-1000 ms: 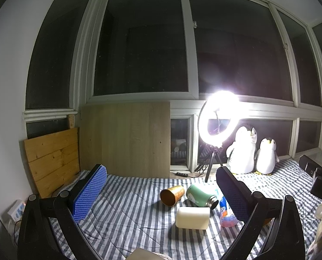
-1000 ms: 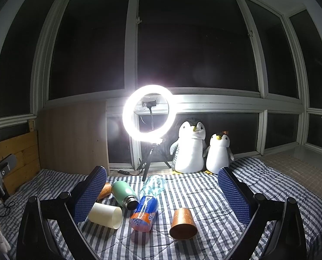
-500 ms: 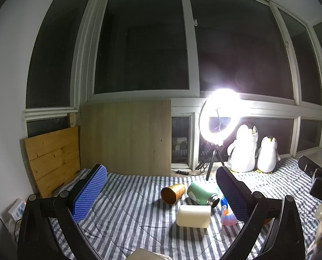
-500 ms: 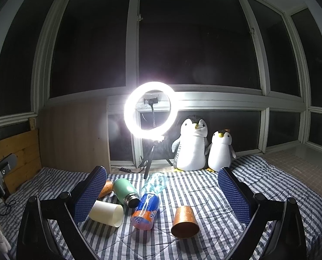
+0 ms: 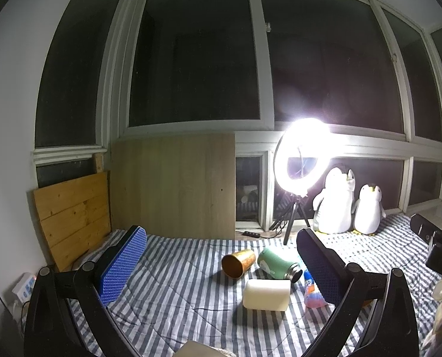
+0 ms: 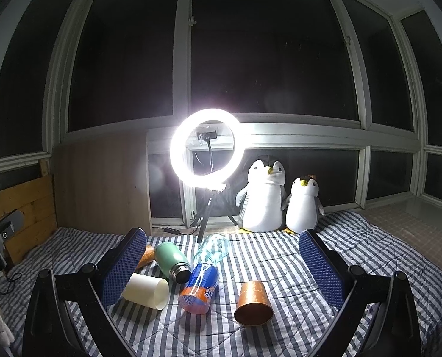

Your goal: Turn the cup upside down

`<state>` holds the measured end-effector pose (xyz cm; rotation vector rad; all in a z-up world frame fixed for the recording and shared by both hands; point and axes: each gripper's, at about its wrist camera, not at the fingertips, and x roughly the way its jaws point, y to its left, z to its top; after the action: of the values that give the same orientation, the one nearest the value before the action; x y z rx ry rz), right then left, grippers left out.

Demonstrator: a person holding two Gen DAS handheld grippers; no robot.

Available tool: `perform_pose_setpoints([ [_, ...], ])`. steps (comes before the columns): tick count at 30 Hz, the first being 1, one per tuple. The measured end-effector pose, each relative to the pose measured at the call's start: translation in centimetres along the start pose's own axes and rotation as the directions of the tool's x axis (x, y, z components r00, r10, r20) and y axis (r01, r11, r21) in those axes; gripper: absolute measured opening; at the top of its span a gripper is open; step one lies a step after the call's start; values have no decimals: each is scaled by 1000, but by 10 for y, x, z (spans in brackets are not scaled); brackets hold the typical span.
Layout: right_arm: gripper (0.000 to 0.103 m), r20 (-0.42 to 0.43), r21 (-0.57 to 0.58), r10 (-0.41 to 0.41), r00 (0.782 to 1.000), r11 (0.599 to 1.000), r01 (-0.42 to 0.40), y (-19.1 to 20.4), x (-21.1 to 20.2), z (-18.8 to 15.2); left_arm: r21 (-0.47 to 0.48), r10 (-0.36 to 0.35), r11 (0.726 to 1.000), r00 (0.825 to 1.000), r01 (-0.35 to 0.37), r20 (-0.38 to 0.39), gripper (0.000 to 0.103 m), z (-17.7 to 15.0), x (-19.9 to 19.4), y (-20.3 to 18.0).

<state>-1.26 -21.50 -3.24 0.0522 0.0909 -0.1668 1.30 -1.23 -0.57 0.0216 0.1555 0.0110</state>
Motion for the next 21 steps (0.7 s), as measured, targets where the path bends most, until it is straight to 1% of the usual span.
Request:
perform_pose_setpoints([
  [4,102,-38,9,1,999,1000,-1,-6,11,3,5,18,1000,999,-18,-32,102,2,10,2],
  [12,101,-142,28,14,990,1000,-10,-22,43,-2,10,33,999,989,-32,-146,102,-6,50,3],
  [15,101,-173,24,38,984,999,-34,-25,59,-3,14,45,999,984,-43,-173,102,-10,62,1],
  [19,101,-192,12,74,979,997,-73,-21,81,-4,10,74,997,978,-74,-194,102,-16,76,3],
  [21,101,-196,6,79,977,997,-79,-19,89,-4,14,92,996,975,-91,-204,102,-19,87,3],
])
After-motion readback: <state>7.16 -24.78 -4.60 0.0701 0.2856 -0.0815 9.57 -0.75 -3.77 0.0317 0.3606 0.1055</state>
